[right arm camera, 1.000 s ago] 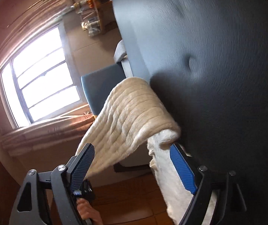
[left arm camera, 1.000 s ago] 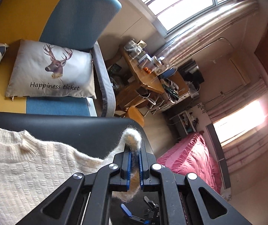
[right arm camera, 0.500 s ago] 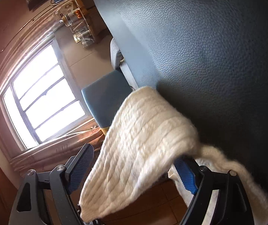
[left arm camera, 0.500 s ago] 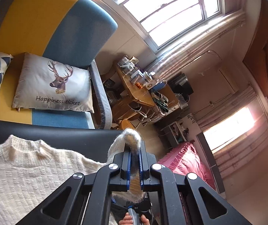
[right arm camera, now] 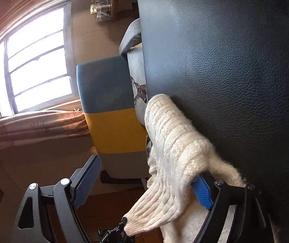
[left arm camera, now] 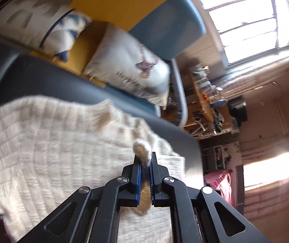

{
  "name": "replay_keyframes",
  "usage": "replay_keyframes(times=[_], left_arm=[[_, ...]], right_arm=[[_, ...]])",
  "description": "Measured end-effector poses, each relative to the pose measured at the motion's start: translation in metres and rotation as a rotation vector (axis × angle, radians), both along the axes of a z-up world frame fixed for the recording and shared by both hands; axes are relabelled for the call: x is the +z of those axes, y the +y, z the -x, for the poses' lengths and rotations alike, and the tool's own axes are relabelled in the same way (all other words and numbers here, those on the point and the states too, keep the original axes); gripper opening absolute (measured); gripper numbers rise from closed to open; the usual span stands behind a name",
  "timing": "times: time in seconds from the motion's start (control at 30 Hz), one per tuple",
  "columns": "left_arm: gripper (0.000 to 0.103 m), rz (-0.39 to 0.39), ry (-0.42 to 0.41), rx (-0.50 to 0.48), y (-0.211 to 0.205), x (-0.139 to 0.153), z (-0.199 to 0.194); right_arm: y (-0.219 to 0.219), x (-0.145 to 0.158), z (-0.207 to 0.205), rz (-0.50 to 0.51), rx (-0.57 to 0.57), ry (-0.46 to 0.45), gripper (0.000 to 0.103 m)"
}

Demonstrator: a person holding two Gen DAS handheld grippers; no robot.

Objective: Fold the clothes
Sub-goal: 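Fold the sleeve across the body with the left gripper while the right gripper holds the sweater side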

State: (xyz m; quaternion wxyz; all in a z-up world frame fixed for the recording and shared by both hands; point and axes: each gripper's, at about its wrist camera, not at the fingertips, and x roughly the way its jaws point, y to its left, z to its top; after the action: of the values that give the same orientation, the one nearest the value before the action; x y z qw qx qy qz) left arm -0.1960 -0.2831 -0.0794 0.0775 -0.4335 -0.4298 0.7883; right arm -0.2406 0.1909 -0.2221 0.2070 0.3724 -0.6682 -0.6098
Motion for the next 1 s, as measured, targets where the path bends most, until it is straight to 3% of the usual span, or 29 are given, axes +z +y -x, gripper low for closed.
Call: replay_keyframes(times=[0.13,0.3,0.37,0.57,0.83,0.93,1.0], left_arm=[[0.007,0.020,-0.060,0.022,-0.009,-0.033,-0.012],[0.007,0.133,-0.129,-0.010,-0.009,-0.055,-0.017],[0.008,0.156,-0.147,-0.019,-0.008,-0.061,-0.019],[0.012,0.030,-0.141,-0.013,-0.014,-0.064,-0.022],[0.007,0.238,-0.115,0.005,-0.018,-0.045,-0.012],[0.007,0.261,-0.162,0.017,-0.020,-0.055,-0.013],[0.007,0.265,-0.211,0.028,-0.023,-0.066,-0.016]], right_arm=[[-0.007,0.006,0.001,-0.072,0.042,0.006,0.086],[-0.030,0.029,0.013,-0.347,0.192,0.046,0.086],[-0.038,0.032,0.015,-0.403,0.230,0.054,0.086],[-0.044,0.034,0.019,-0.419,0.238,0.041,0.086],[-0.058,0.056,0.016,-0.561,0.314,0.189,0.082],[-0.062,0.046,0.012,-0.573,0.351,0.167,0.081],[-0.056,0.034,0.011,-0.515,0.350,0.113,0.081]])
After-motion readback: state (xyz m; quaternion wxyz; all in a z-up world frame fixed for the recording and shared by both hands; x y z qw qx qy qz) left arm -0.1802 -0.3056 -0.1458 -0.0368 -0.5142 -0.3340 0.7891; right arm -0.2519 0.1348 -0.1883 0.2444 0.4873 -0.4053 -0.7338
